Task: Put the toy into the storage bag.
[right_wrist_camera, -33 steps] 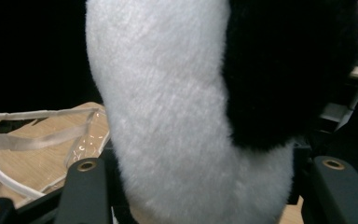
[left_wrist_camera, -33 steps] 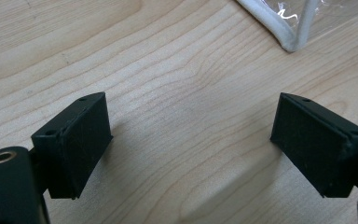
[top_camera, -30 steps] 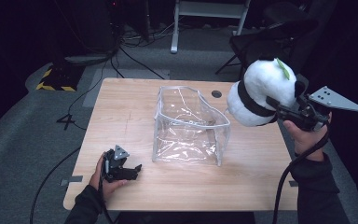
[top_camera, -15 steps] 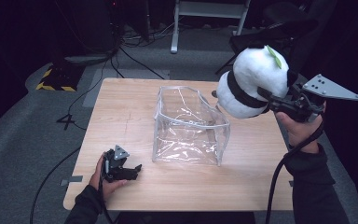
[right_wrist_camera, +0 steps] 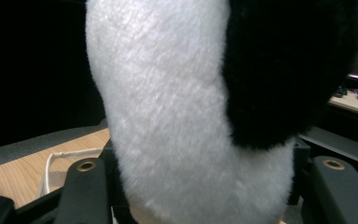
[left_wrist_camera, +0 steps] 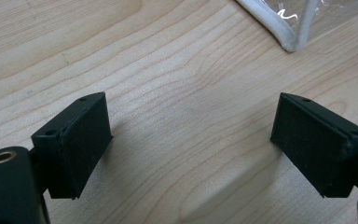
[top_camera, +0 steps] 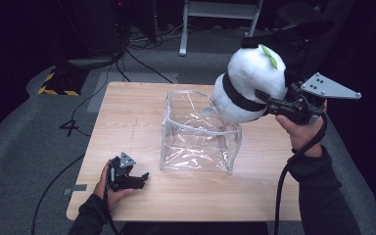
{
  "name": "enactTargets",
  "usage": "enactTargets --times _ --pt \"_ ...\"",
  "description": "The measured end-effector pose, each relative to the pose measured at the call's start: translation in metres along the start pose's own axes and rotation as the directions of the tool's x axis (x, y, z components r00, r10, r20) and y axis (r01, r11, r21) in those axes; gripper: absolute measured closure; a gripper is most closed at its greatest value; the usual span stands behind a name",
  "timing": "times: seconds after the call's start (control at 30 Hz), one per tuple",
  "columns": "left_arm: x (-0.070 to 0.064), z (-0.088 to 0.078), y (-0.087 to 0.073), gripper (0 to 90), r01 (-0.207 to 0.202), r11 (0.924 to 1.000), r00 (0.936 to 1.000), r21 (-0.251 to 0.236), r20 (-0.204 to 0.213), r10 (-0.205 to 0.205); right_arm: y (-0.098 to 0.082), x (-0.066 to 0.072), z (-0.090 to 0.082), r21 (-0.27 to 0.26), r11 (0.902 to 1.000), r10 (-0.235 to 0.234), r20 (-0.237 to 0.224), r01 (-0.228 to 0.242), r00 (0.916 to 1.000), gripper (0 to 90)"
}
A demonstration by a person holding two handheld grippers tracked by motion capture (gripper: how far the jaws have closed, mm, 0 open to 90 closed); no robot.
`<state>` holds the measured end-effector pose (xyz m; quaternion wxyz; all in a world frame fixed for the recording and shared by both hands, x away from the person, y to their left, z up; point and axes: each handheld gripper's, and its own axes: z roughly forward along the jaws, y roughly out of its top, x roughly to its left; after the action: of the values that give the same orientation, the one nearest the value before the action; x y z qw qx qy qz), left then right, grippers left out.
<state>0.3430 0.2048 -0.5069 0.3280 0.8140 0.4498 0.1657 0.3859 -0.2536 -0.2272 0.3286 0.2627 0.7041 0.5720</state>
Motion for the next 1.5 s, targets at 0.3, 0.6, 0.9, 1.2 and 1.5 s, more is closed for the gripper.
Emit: enactTargets --times 0.3,0.6,0.9,1.2,1.5 --pt "0.0 0.0 0.0 12.0 -0.003 1.0 1.0 0.001 0.0 0.003 0.002 0.018 0.017 0.003 0.9999 -0.013 -0.056 0.013 0.9983 41.0" --pt "0.0 0.0 0.0 12.0 -0.004 1.0 1.0 0.001 0.0 0.004 0.003 0.039 0.039 0.023 0.9987 -0.043 -0.11 0.046 0.9931 41.0" --pt "0.0 0.0 0.0 12.0 -0.005 1.0 1.0 0.001 -0.001 0.005 0.003 0.054 0.058 0.046 0.997 -0.056 -0.139 0.063 0.9887 40.9" --pt "0.0 0.0 0.0 12.0 -0.006 1.0 1.0 0.0 -0.002 0.006 0.0 0.063 0.073 0.071 0.9951 -0.056 -0.171 0.069 0.9836 40.8" --pt "0.001 0.0 0.0 12.0 -0.006 1.0 1.0 0.001 -0.002 0.006 -0.004 0.072 0.084 0.101 0.9922 -0.052 -0.2 0.073 0.9785 40.4"
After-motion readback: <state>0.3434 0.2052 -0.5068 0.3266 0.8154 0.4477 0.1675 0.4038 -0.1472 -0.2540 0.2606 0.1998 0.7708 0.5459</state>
